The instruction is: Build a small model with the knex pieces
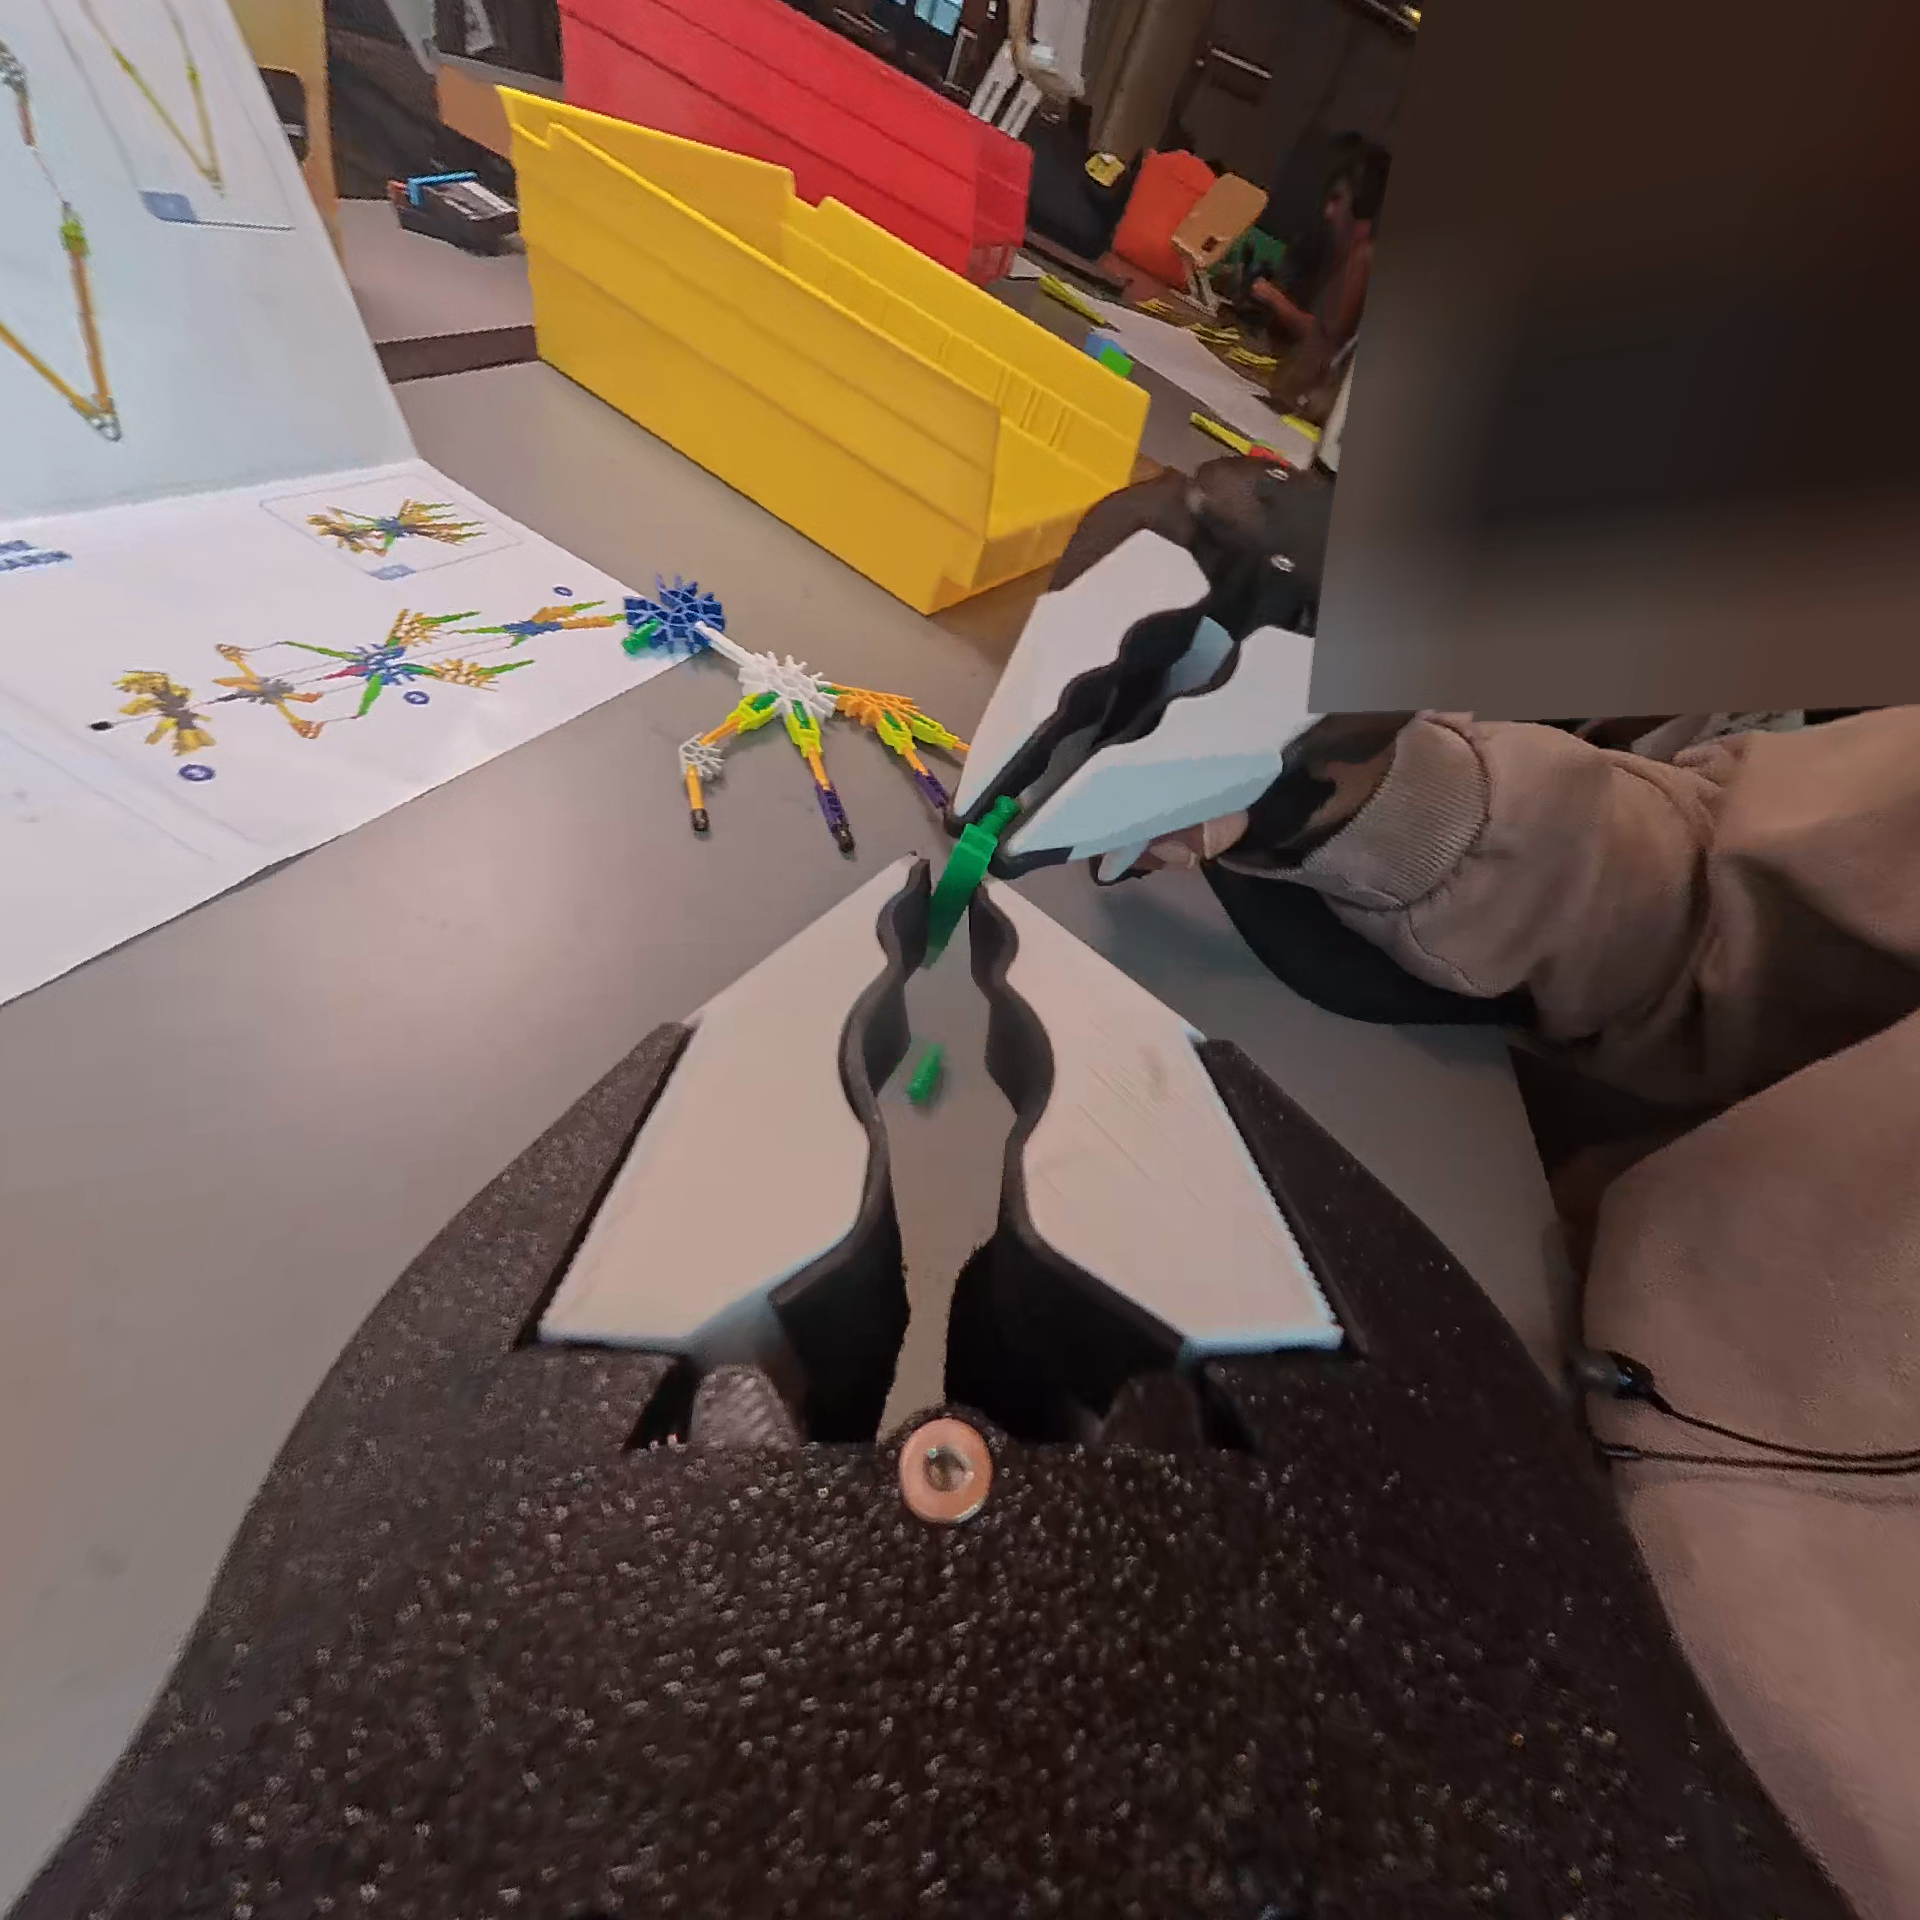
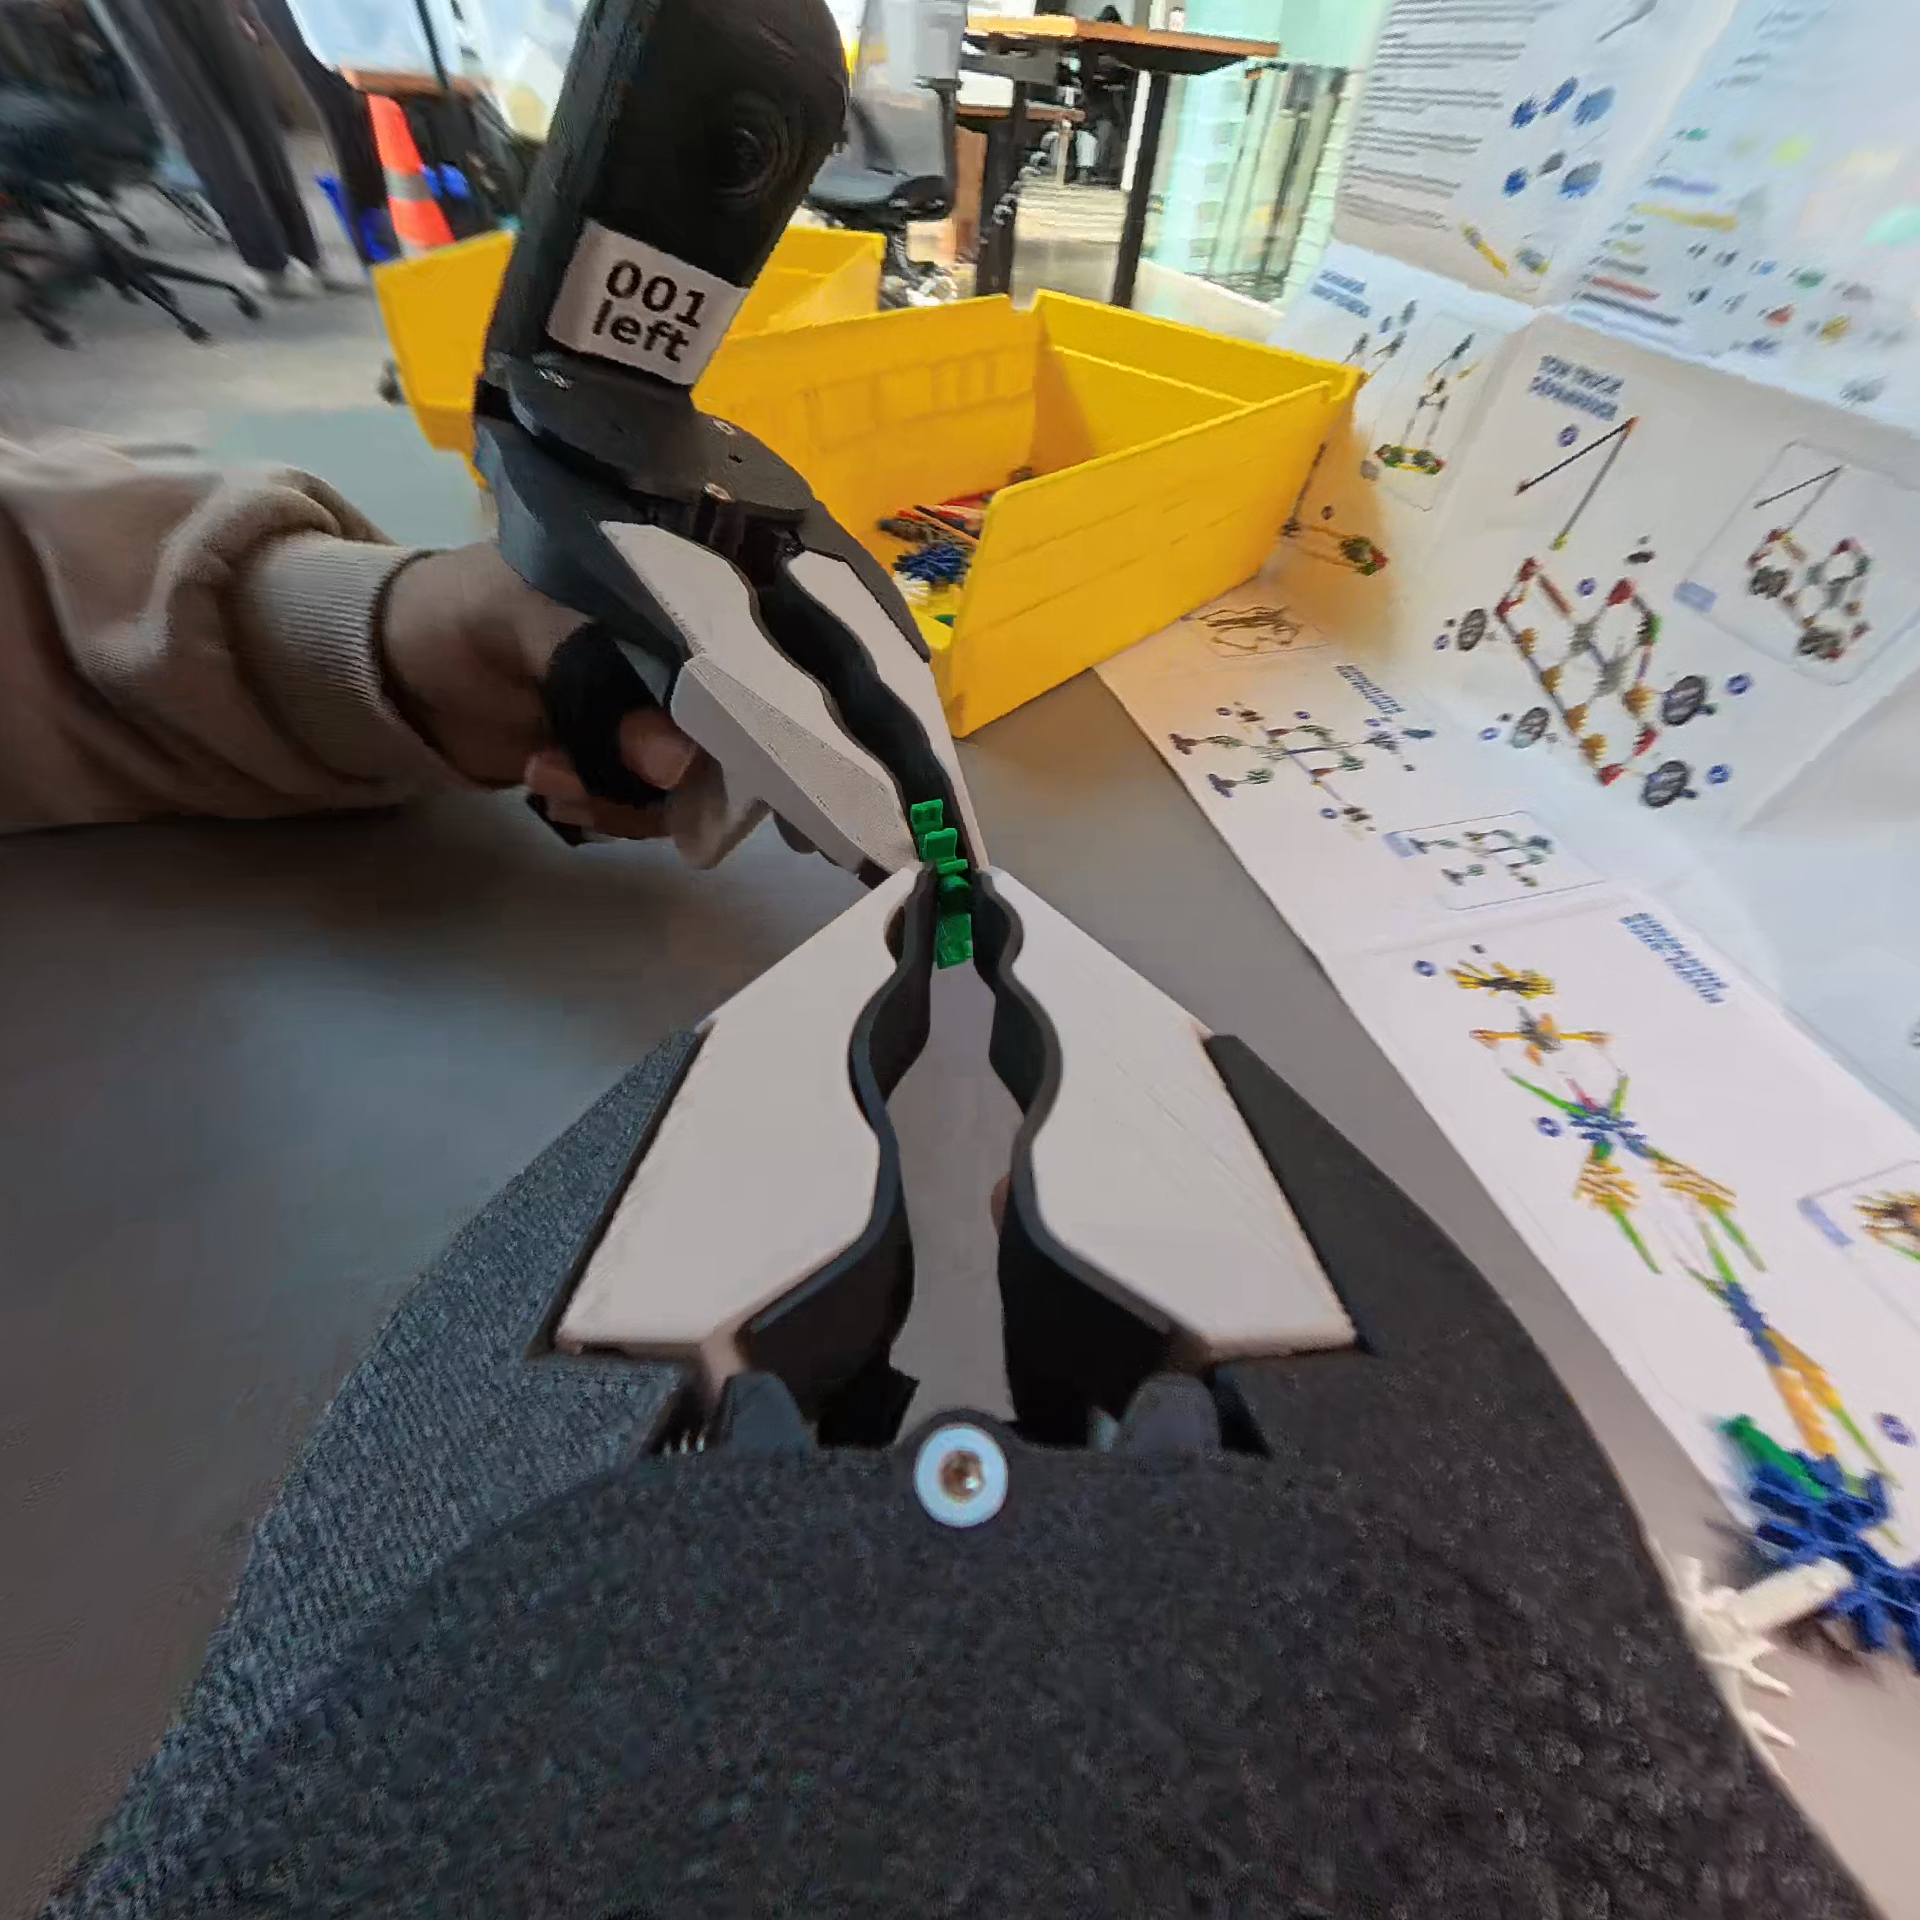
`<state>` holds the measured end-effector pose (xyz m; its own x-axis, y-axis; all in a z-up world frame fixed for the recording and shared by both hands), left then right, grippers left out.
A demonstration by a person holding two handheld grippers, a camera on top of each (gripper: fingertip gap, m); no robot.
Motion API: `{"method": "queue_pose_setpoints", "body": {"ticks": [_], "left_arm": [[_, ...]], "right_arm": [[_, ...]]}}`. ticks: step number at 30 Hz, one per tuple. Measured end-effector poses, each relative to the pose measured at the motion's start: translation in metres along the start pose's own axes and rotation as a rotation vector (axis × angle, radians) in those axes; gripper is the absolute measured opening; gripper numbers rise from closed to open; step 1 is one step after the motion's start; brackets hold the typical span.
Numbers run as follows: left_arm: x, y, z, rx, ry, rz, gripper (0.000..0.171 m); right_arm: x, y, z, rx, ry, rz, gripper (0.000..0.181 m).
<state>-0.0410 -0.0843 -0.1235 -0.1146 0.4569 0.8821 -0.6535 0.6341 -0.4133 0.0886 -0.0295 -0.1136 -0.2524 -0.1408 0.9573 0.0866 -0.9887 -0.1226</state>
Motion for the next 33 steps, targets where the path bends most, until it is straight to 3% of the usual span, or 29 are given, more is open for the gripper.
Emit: {"method": "queue_pose_setpoints", "body": {"ticks": [6,9,11,15,18,24,29,33], "left_arm": [[0.000,0.006,-0.005,0.169,-0.049,0.035,0.004],[0.000,0.004,-0.006,0.228,-0.043,-0.014,0.003],[0.002,0.001,-0.006,0.225,-0.010,-0.086,0.004],[0.013,-0.010,0.002,-0.011,-0.051,-0.138,0.008],[0.018,-0.018,0.010,-0.114,-0.121,-0.168,0.009],[0.021,-0.020,0.013,-0.244,-0.185,-0.015,0.006],[0.020,-0.014,0.007,-0.121,-0.211,0.039,0.004],[0.024,-0.017,-0.003,0.055,-0.213,-0.046,0.005]], "right_arm": [[0.000,0.013,-0.012,-0.318,0.128,0.365,0.004],[-0.001,0.014,-0.013,-0.341,0.145,0.394,0.004],[-0.001,0.005,-0.008,-0.234,0.066,0.182,0.004],[0.005,-0.016,0.008,0.212,-0.161,-0.404,0.004],[0.007,-0.016,0.013,0.348,-0.272,-0.589,0.004],[0.009,-0.015,0.013,0.453,-0.370,-0.742,0.003],[0.013,-0.017,0.013,0.189,-0.312,-0.527,0.004],[0.025,-0.008,0.015,-0.118,-0.246,-0.169,0.004]]}}
Point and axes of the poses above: each gripper's, where its closed fingertips meet, z back along the fingers, x out of its top, y = z × x across the jaws, the point moved 8 cm from there along z, back along the fingers, and after that the axes turned 3 degrees about z, right-handed, at the moved point
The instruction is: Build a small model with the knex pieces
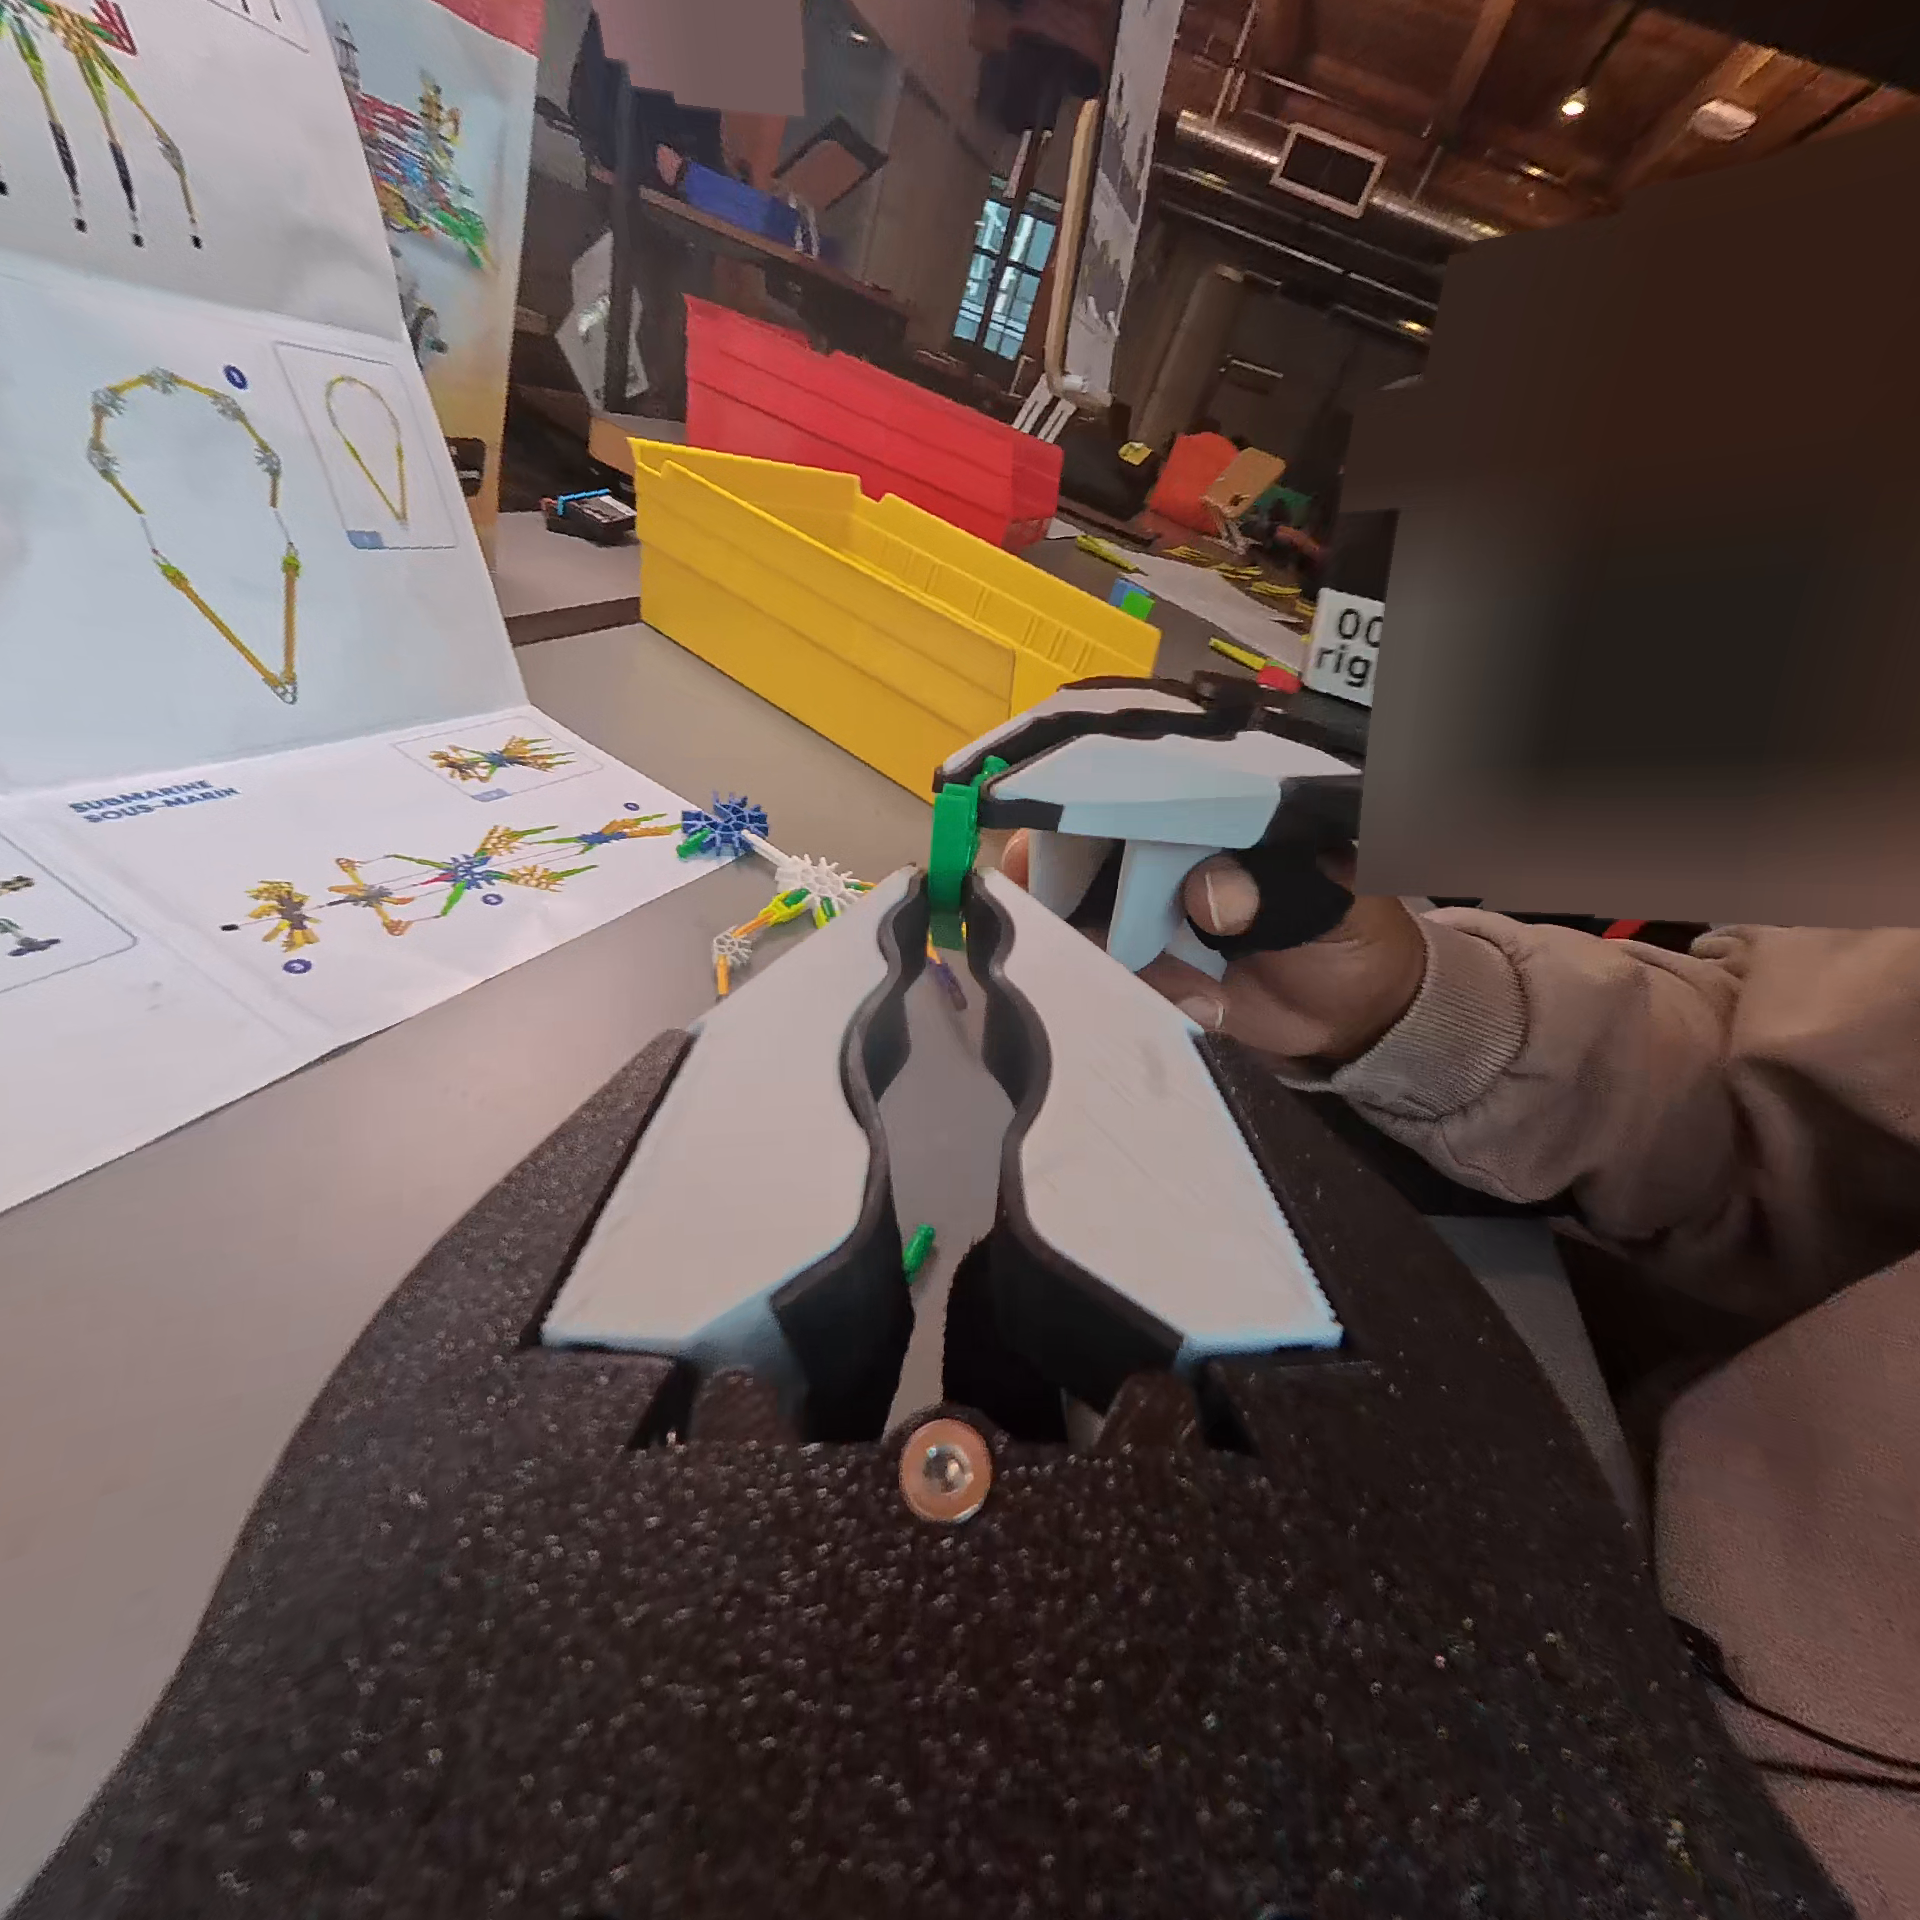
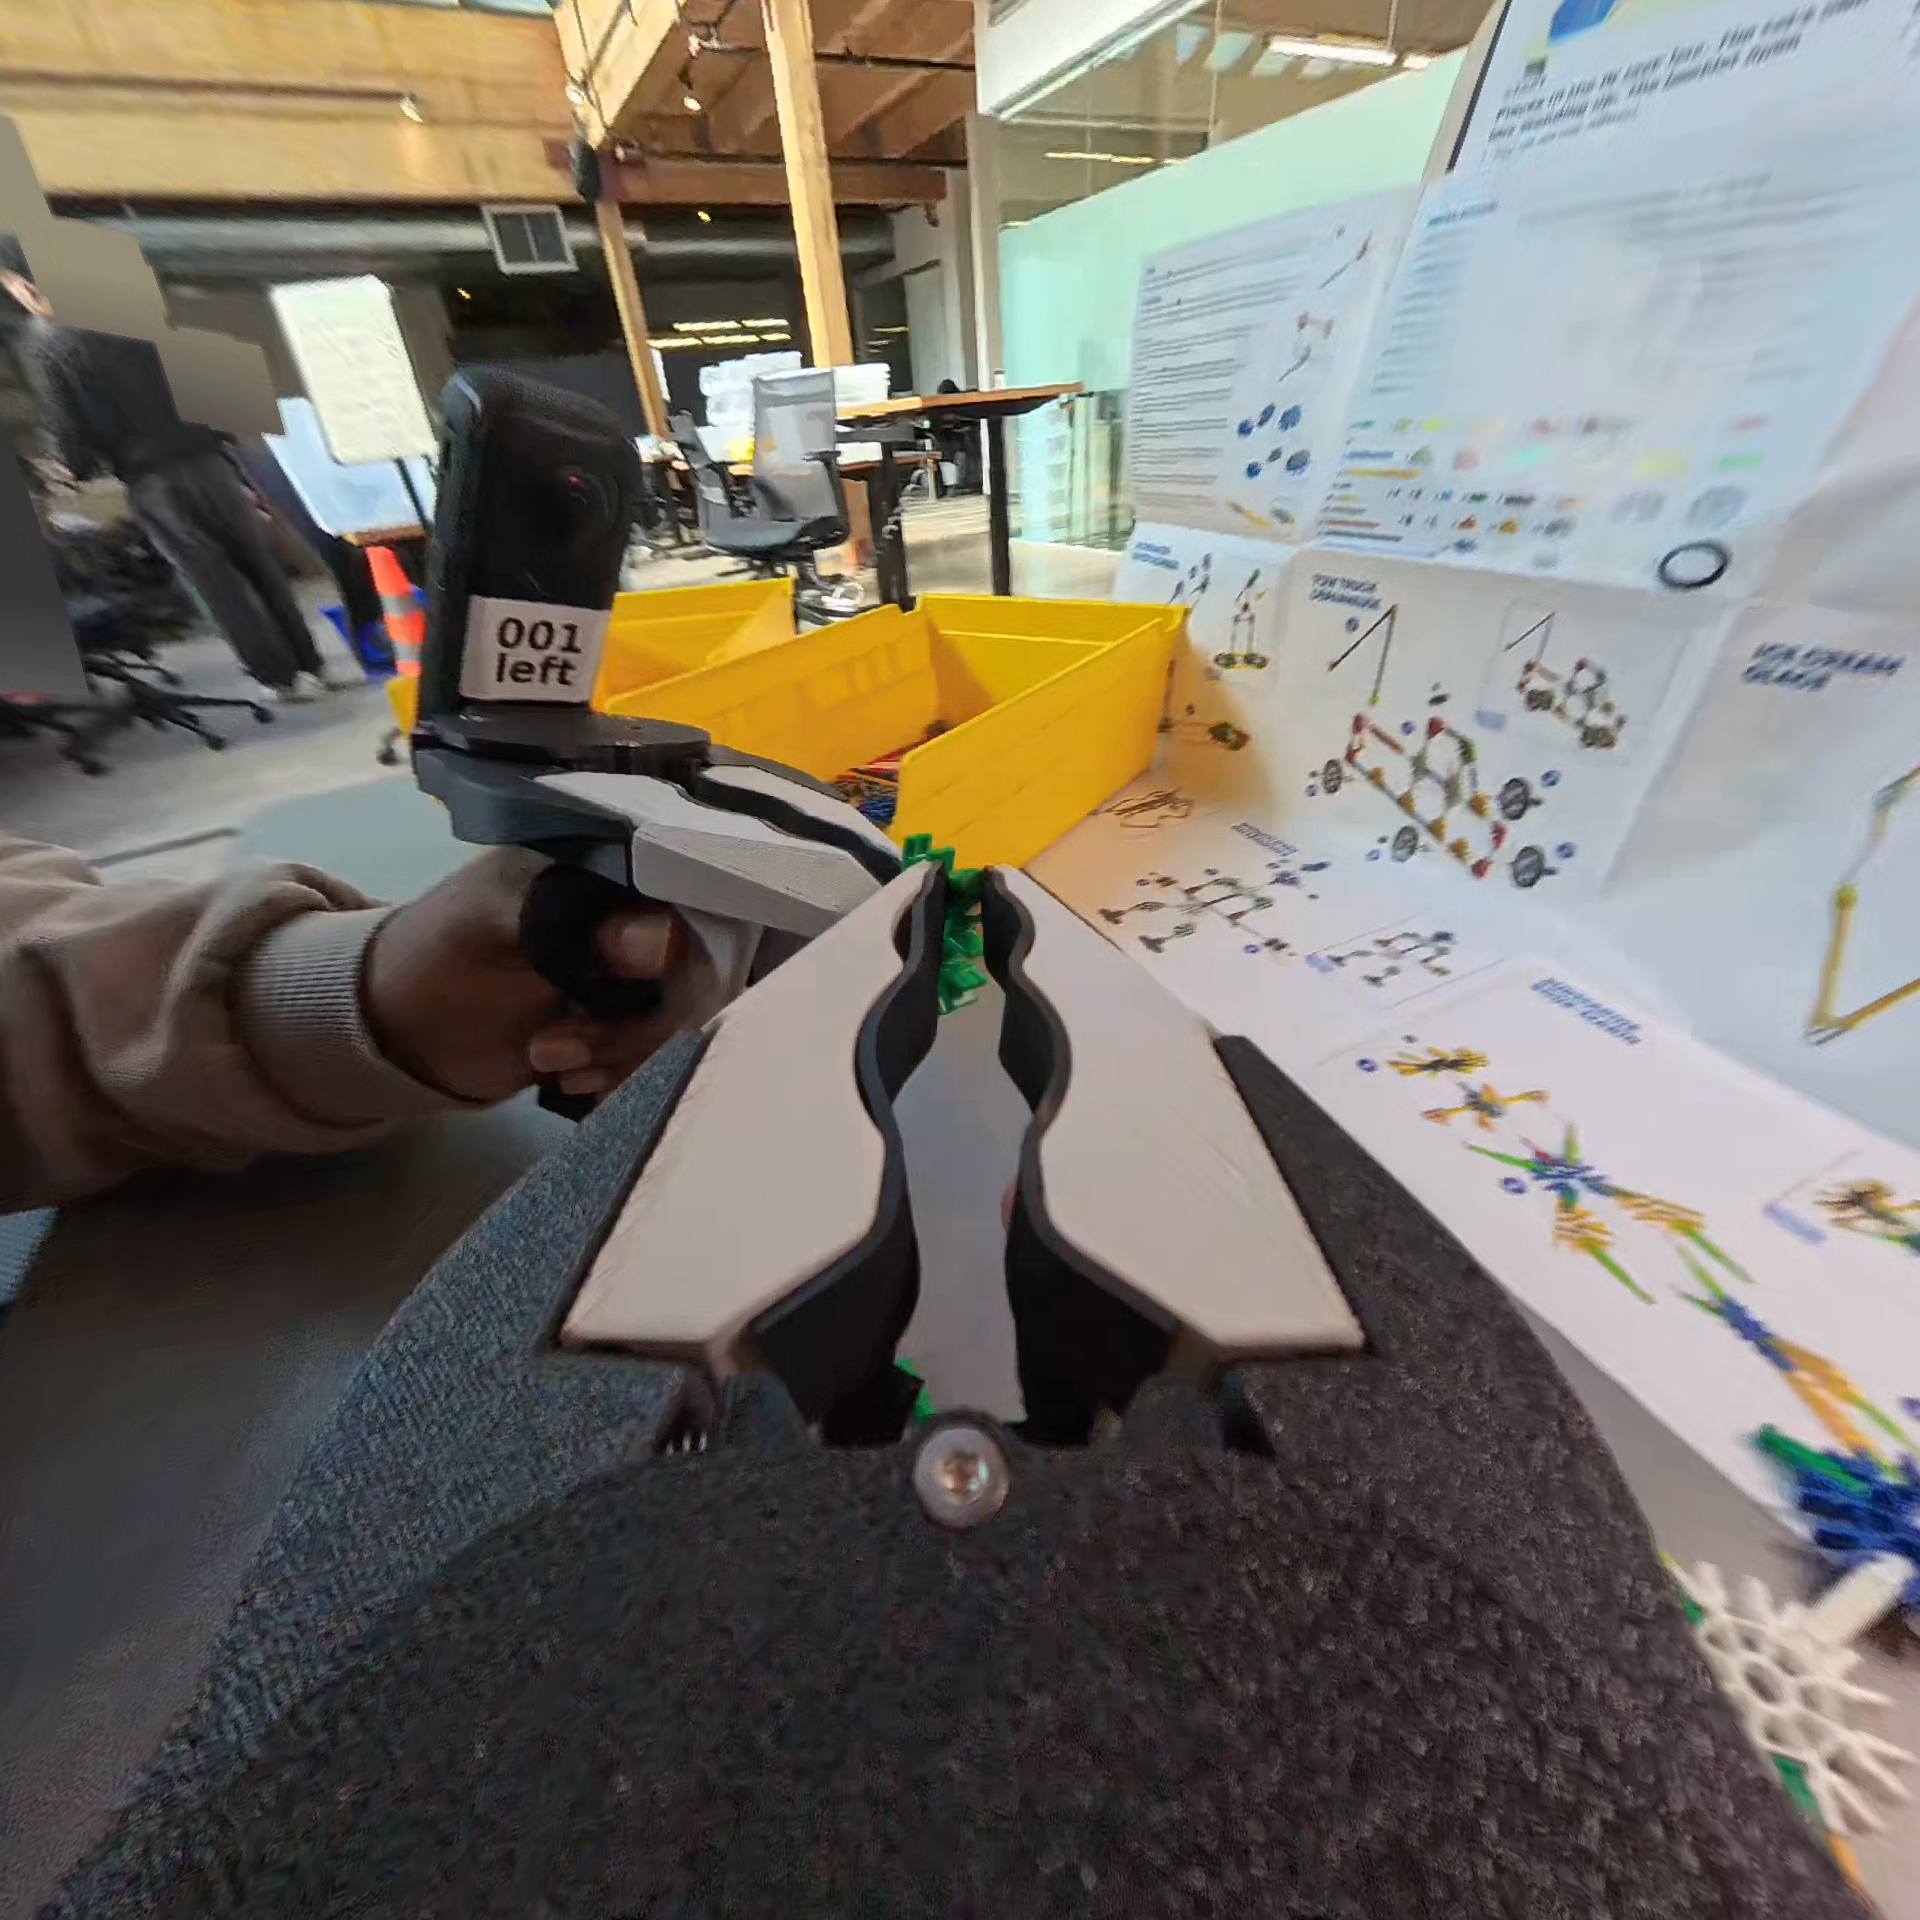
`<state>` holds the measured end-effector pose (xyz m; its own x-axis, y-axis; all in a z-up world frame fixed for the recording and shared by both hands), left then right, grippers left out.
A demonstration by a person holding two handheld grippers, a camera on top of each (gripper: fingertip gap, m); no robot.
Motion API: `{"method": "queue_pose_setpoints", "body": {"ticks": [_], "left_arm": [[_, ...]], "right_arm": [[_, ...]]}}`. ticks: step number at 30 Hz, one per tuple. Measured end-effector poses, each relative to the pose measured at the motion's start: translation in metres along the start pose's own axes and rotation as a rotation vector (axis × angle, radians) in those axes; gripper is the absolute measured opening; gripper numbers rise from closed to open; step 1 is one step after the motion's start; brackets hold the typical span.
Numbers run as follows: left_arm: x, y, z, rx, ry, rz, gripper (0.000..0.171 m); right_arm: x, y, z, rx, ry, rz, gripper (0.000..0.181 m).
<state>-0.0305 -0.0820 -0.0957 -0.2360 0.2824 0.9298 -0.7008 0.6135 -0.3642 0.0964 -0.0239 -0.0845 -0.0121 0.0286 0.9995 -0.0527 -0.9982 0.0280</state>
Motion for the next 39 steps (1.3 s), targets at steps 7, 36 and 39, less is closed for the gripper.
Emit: {"method": "queue_pose_setpoints", "body": {"ticks": [7,36,39], "left_arm": [[0.005,-0.010,-0.009,0.101,0.021,-0.075,0.006],[0.062,0.054,0.083,0.464,0.009,-0.229,0.006],[0.110,0.073,0.169,0.955,-0.009,-0.400,0.006]], "right_arm": [[0.007,0.030,-0.001,-0.262,0.060,0.656,0.003],[-0.042,0.002,-0.004,0.057,0.457,0.405,0.005],[-0.037,-0.005,-0.001,0.026,0.431,0.372,0.005]]}}
Point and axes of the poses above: each gripper's, where its closed fingertips meet, z back along the fingers, x out of its top, y = z × x across the jaws, the point moved 8 cm from there along z, back along the fingers, and after that the axes turned 3 degrees about z, right-handed, at the moved point
